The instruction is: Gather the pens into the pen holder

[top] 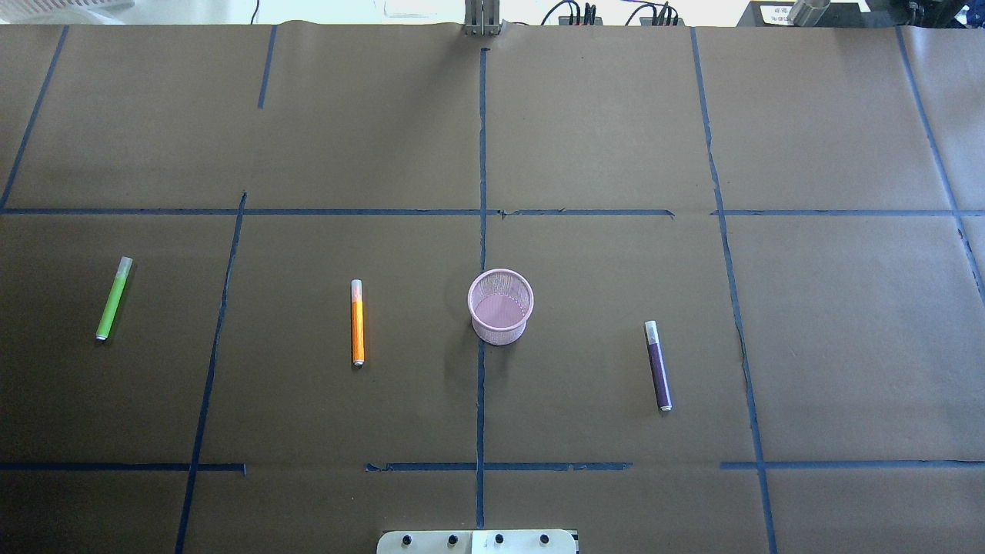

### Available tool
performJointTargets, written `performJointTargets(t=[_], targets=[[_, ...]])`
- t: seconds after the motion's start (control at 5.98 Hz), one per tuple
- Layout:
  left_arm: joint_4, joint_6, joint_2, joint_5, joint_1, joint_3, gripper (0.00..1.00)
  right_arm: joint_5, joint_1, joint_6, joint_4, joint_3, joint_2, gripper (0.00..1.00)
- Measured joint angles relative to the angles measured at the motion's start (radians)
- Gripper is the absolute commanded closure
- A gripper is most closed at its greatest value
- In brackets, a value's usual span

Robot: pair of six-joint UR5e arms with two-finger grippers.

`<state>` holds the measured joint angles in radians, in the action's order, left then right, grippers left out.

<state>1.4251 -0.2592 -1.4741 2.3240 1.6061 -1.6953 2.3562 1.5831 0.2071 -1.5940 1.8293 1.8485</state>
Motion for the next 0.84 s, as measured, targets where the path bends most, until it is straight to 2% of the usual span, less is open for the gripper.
performJointTargets(t=[0.5,0.84], targets=[[0.027,0.003,-0.002,-0.002,-0.06,-0.011,0.0,0.0,0.0,0.0,0.001,0.004,0.0,0.0],[0.163,0.011,-0.017,-0.002,-0.071,-0.031,0.0,0.0,0.0,0.0,0.002,0.007,0.0,0.0]])
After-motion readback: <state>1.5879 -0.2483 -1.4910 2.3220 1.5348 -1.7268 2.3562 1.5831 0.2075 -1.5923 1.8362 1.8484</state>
